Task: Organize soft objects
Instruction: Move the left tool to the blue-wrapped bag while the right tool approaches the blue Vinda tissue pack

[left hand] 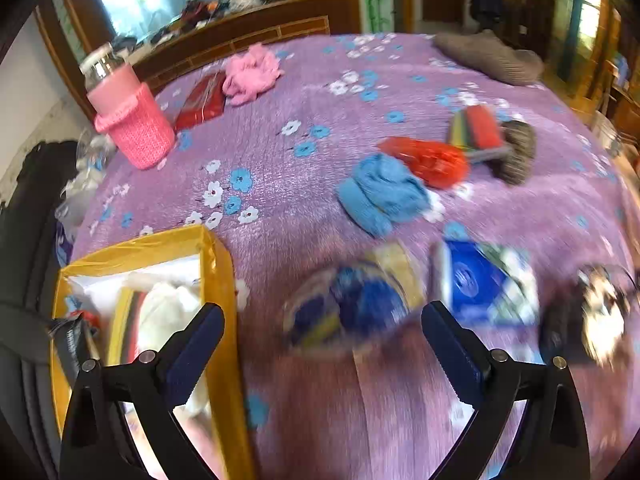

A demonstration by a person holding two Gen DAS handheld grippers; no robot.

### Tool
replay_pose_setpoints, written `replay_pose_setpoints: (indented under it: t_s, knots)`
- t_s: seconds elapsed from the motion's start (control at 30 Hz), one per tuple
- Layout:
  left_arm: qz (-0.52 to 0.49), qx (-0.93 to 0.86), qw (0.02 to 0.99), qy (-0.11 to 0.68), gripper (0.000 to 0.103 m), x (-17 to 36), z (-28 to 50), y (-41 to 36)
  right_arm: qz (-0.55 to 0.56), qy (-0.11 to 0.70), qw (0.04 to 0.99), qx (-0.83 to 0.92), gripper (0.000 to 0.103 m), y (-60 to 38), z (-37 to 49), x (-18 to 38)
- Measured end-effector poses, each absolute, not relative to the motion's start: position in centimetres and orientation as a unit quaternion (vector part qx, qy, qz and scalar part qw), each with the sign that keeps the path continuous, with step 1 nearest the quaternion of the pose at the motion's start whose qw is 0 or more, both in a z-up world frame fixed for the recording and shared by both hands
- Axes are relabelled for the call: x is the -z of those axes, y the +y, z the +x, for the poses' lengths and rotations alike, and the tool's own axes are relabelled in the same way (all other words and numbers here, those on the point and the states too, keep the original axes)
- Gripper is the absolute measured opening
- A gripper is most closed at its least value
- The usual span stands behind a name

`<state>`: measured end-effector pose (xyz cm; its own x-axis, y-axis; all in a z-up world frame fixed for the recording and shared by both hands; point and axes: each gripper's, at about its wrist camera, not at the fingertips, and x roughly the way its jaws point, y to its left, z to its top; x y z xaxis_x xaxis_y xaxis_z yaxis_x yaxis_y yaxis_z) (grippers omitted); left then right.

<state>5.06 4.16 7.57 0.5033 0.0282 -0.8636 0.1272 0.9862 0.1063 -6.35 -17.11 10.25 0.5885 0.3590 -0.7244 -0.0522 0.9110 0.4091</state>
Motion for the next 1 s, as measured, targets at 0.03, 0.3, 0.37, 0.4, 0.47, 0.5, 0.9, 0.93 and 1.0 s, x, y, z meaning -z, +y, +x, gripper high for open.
replay_pose_setpoints:
  t_s: [0.03, 0.3, 0.37, 0.4, 0.47, 0.5, 0.9, 0.93, 1.0]
  knots:
    - [0.076, 0.025, 0.860, 0.504, 0.100, -7.1, 5.8, 4.2, 0.175, 0.438, 0.874, -0.117, 0.066, -17.2, -6.3, -10.3]
    - [0.026, 0.067, 0.854, 0.516, 0.057, -6.1, 5.5, 5.0, 0.185, 0.443, 0.870, -0.114, 0.066, -17.8, -5.2, -10.0]
    - [0.012, 0.079, 0.855, 0.513, 0.057, -6.4, 4.4, 5.4, 0.191, 0.446, 0.867, -0.114, 0.066, -18.0, -4.7, -9.9]
    - [0.003, 0.087, 0.856, 0.510, 0.057, -6.6, 3.7, 5.6, 0.195, 0.446, 0.866, -0.115, 0.066, -18.2, -4.4, -9.8]
    - [-0.010, 0.097, 0.857, 0.506, 0.058, -7.3, 2.5, 6.2, 0.204, 0.447, 0.863, -0.117, 0.066, -18.5, -3.8, -9.8]
    - [-0.017, 0.100, 0.857, 0.505, 0.059, -7.4, 1.9, 6.3, 0.208, 0.448, 0.862, -0.118, 0.066, -18.6, -3.5, -9.8]
    - [-0.057, 0.099, 0.844, 0.524, 0.069, -5.6, 0.4, 6.1, 0.172, 0.520, 0.826, -0.131, 0.066, -16.3, 2.7, -9.2]
    - [-0.057, 0.100, 0.846, 0.521, 0.070, -5.5, 0.5, 6.1, 0.154, 0.527, 0.825, -0.133, 0.066, -15.7, 3.3, -9.3]
    - [-0.056, 0.101, 0.848, 0.518, 0.071, -5.4, 0.3, 6.0, 0.097, 0.549, 0.817, -0.147, 0.066, -13.7, 4.6, -9.2]
